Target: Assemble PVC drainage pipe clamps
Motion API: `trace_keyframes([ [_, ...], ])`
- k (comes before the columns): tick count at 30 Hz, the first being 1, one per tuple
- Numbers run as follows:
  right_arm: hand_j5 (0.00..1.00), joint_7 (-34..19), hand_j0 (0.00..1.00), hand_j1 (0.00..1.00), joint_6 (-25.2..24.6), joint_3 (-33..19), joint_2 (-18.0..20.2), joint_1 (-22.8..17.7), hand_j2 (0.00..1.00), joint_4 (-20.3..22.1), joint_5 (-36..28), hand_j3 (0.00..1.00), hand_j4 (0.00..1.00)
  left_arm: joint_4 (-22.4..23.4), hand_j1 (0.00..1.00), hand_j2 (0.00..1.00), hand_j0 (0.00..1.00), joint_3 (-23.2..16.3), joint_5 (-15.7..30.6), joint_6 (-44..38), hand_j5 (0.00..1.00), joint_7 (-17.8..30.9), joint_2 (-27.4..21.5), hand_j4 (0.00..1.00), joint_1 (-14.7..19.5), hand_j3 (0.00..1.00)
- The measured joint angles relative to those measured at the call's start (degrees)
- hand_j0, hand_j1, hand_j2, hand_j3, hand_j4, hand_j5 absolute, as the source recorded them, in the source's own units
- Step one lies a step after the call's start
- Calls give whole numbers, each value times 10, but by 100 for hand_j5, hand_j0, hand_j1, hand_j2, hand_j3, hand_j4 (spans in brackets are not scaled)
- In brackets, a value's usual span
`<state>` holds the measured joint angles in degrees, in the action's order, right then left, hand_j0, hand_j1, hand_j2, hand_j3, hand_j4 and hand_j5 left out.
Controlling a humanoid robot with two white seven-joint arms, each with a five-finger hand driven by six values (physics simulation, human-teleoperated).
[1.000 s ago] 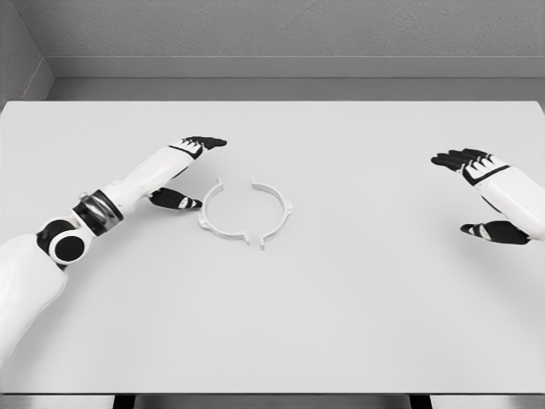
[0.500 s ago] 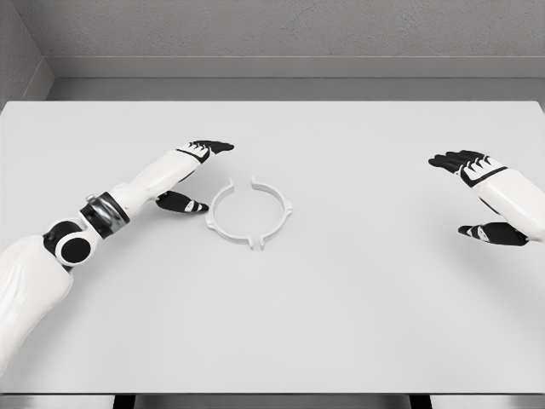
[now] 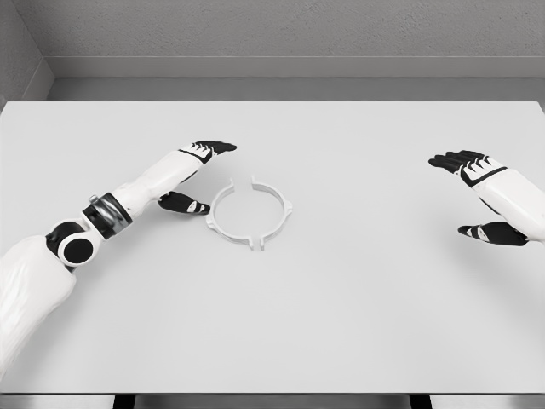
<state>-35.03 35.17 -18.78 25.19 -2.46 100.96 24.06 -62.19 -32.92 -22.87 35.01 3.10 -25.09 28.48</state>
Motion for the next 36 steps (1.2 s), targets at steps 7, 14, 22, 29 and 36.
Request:
trace_keyframes([
  [7, 100, 0, 100, 100, 0, 0, 0, 0, 100, 0, 0, 100, 100, 0, 100, 100, 100, 0, -2, 0, 100, 0, 8, 100, -1, 100],
  [14, 100, 0, 100, 100, 0, 1, 0, 0, 100, 0, -1, 100, 100, 4, 100, 100, 100, 5, 1, 0, 100, 0, 6, 100, 5, 100],
  [22, 100, 0, 100, 100, 0, 1, 0, 0, 100, -1, 0, 100, 100, -26, 100, 100, 100, 12, 10, 0, 100, -2, -30, 100, -16, 100],
  [29, 100, 0, 100, 100, 0, 1, 0, 0, 100, -1, 0, 100, 100, -66, 100, 100, 100, 11, 11, 0, 100, -2, -40, 100, -28, 100],
  [36, 100, 0, 100, 100, 0, 0, 0, -1, 100, -1, -1, 100, 100, -75, 100, 100, 100, 4, 10, 0, 100, -2, -41, 100, -32, 100],
])
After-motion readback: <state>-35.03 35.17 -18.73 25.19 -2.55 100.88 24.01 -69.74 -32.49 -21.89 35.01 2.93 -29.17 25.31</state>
